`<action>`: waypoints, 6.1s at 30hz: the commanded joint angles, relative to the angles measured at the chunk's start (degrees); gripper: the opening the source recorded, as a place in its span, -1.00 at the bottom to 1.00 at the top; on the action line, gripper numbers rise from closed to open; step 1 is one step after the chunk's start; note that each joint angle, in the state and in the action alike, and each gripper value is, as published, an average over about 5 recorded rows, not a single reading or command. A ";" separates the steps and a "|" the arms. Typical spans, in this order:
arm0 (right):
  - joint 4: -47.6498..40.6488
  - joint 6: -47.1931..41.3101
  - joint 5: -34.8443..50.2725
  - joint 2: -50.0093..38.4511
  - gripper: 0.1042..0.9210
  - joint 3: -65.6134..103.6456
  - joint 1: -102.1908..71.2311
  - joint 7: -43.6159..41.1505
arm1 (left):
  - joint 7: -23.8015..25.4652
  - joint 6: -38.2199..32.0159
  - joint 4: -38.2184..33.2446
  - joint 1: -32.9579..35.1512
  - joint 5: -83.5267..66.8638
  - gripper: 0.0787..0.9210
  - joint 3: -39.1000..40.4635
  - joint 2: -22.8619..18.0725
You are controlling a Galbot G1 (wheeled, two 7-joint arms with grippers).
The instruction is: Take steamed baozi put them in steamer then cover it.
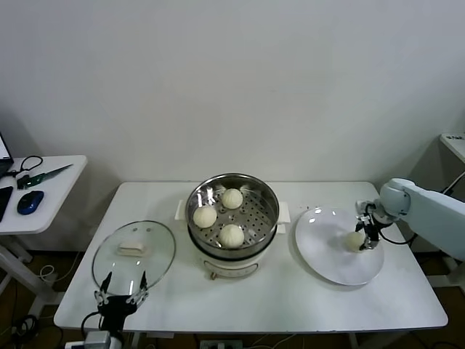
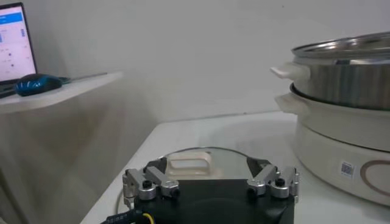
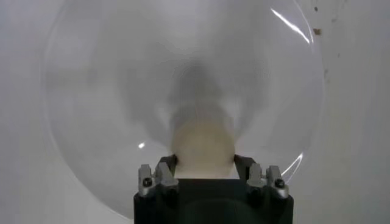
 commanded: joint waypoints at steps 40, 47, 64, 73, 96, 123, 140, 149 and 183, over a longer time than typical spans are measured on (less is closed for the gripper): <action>21.86 -10.95 37.68 31.22 0.34 -30.12 35.87 7.73 | 0.09 0.70 -4.21 1.07 -0.70 0.77 0.17 0.11; 19.83 -11.58 33.80 30.82 0.34 -30.28 32.19 8.80 | 0.12 0.67 -3.82 0.94 -0.67 0.77 0.04 0.21; 19.11 -11.17 30.75 30.02 0.39 -28.07 29.79 9.89 | 0.19 0.75 -2.99 0.32 -0.98 0.77 -0.06 0.37; 19.78 -4.99 34.64 23.53 0.75 -25.37 37.89 3.19 | -0.53 1.53 -3.16 0.39 -1.41 0.77 -0.15 0.34; 36.15 0.74 27.98 -19.45 0.76 67.75 -39.57 49.52 | -0.93 -0.95 -3.94 -0.81 -1.56 0.77 -0.15 3.46; 36.90 39.70 12.35 25.11 0.76 112.56 -104.80 46.67 | -10.86 -18.85 3.54 -2.68 24.34 0.77 -1.70 6.21; 39.15 38.52 10.47 32.26 0.76 108.22 -105.75 48.68 | -23.69 -8.62 19.96 -8.49 74.93 0.77 -0.69 12.35; 39.99 38.77 9.53 33.60 0.76 108.52 -106.71 48.99 | -23.59 -8.19 28.19 -14.85 79.20 0.77 0.32 13.55; 39.71 41.15 9.15 35.66 0.76 108.31 -108.18 49.23 | -23.75 -9.01 42.43 -27.90 80.43 0.57 2.84 15.15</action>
